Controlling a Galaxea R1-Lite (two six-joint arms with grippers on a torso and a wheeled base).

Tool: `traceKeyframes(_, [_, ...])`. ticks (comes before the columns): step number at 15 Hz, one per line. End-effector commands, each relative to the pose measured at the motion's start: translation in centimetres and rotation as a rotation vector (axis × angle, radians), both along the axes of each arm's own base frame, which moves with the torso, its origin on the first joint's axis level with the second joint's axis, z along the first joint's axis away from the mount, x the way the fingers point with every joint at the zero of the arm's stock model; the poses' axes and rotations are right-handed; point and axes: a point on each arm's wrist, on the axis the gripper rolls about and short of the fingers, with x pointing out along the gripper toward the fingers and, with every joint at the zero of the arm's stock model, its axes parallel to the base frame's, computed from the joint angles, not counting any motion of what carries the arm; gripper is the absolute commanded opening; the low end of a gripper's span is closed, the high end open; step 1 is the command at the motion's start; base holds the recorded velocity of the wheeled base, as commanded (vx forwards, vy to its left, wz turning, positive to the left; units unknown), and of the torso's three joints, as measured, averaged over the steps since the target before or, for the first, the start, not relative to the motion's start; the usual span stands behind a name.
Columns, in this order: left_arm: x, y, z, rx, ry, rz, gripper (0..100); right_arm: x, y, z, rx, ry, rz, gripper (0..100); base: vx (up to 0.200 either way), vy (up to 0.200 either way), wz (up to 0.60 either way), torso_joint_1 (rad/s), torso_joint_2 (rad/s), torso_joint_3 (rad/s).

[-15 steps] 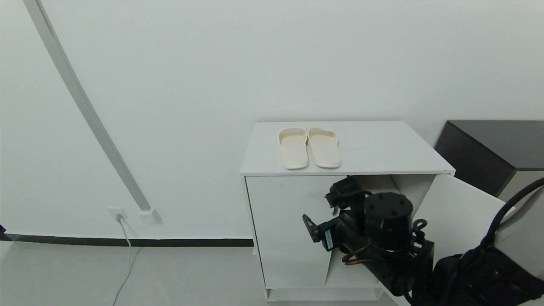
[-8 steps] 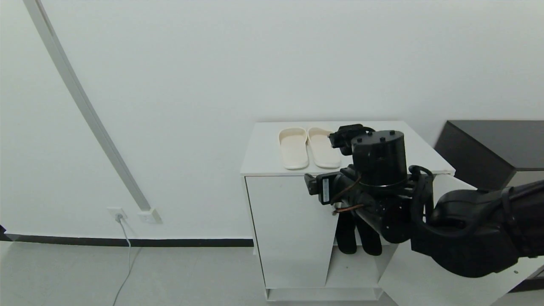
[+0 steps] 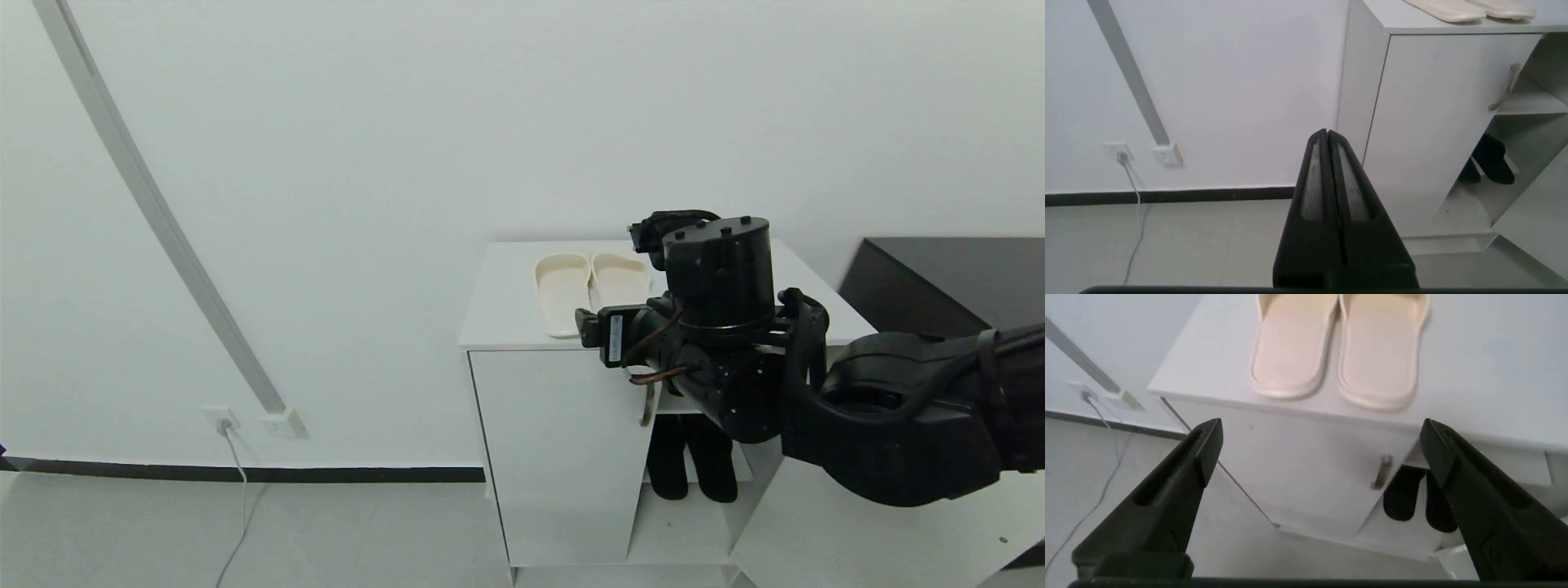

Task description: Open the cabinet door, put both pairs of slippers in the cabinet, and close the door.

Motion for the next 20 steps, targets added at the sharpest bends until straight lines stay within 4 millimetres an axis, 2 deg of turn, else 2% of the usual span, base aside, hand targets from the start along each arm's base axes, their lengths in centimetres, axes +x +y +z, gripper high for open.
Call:
traceKeyframes(1, [0.0,0.0,0.0,0.000,0.002,0.000,0,0.2,0.2,-0.6,-0.009,0.009,-0.002,100,0.200,0.000,0.00,0.007,0.01,-0.002])
traceKeyframes(4, [0.0,0.0,0.0,0.000,0.002,0.000,0,0.5,0.5,-1.0,-0.005,0.002,-0.008,100,0.200,0.000,0.00,0.009,0.00,0.002])
traceKeyframes(6, [0.0,0.0,0.0,0.000,0.002,0.000,0,0.8,0.9,-2.2,-0.023,0.009,-0.005,100,0.200,0.000,0.00,0.002,0.00,-0.002])
traceKeyframes(10, [0.0,0.0,0.0,0.000,0.000,0.000,0,2.3,1.9,-4.3,-0.037,0.009,-0.008,100,0.000,0.000,0.00,0.000,0.00,0.000])
traceKeyframes(20, [0.0,0.0,0.0,-0.002,0.000,0.001,0,9.7,3.3,-5.8,-0.049,-0.023,-0.023,100,0.000,0.000,0.00,0.000,0.00,0.000])
